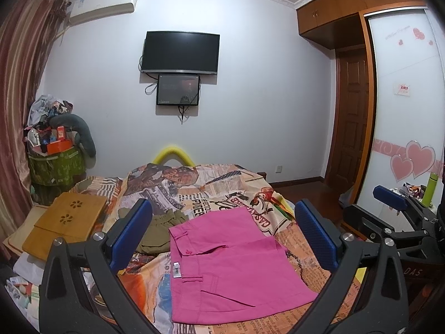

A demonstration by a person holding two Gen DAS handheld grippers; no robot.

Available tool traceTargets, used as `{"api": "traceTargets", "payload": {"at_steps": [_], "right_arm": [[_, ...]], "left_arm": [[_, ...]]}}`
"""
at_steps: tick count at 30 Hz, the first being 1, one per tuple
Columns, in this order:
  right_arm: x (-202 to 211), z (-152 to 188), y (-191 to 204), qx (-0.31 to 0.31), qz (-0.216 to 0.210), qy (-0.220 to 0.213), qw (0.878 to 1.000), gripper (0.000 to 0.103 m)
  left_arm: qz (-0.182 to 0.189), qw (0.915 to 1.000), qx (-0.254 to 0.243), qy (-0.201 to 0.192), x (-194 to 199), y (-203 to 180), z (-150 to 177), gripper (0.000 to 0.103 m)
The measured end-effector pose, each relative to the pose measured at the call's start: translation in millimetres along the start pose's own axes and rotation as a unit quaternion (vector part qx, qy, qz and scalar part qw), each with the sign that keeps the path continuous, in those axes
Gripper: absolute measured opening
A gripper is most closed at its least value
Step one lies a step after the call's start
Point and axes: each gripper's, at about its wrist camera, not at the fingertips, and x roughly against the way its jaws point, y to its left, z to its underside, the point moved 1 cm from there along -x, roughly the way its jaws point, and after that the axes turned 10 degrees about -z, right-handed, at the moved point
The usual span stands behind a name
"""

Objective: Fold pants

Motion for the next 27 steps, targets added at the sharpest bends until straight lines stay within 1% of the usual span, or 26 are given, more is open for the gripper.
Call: {"api": "traceTargets", "payload": {"at_steps": [4,7,8,10,12,13,15,17,19,21,22,25,27], "right_arm": [[-13,5,-9,-0.010,0.005,0.017,1.000,0.103],[-28,13,-19,-0.016,0.013,0.037,0.999,0.103],[-33,17,-22,-0.019,0.015,0.044,0.999,0.103],[-46,25,-31,-0.027,0.021,0.065,0.997,0.103],[-58,34,-41,-0.034,0.027,0.085,0.995,0.103],[-62,39,-45,-0.035,0.030,0.092,0.995,0.103],[-77,51,-55,-0.025,0.045,0.114,0.992,0.103],[-90,64,-63,-0.017,0.044,0.145,0.988,0.103],[-104,77,-74,-0.028,0.038,0.172,0.984,0.103],[-114,84,-88,-0.047,0.027,0.187,0.981,0.103],[-118,87,-93,-0.054,0.025,0.192,0.980,0.103],[-130,94,-105,-0.071,0.019,0.207,0.976,0.103],[-137,97,-115,-0.082,0.013,0.218,0.972,0.103]], "left_arm": [[0.000,0.9998,-0.003,0.020,-21,-2,4,0.103],[-0.001,0.9990,-0.006,0.045,-43,-3,9,0.103],[-0.002,0.9982,-0.007,0.060,-56,-3,12,0.103],[-0.001,0.9970,-0.007,0.077,-70,-4,18,0.103],[0.002,0.9942,-0.005,0.107,-94,-2,26,0.103],[0.004,0.9934,-0.006,0.115,-101,-1,29,0.103],[0.001,0.9899,-0.011,0.141,-124,1,39,0.103],[-0.010,0.9853,-0.013,0.170,-148,6,50,0.103],[-0.017,0.9805,-0.008,0.196,-169,11,61,0.103],[-0.025,0.9744,0.000,0.224,-192,19,73,0.103],[-0.030,0.9722,0.000,0.232,-200,22,78,0.103],[-0.060,0.9661,-0.010,0.251,-221,29,89,0.103],[-0.071,0.9608,-0.012,0.268,-235,34,97,0.103]]}}
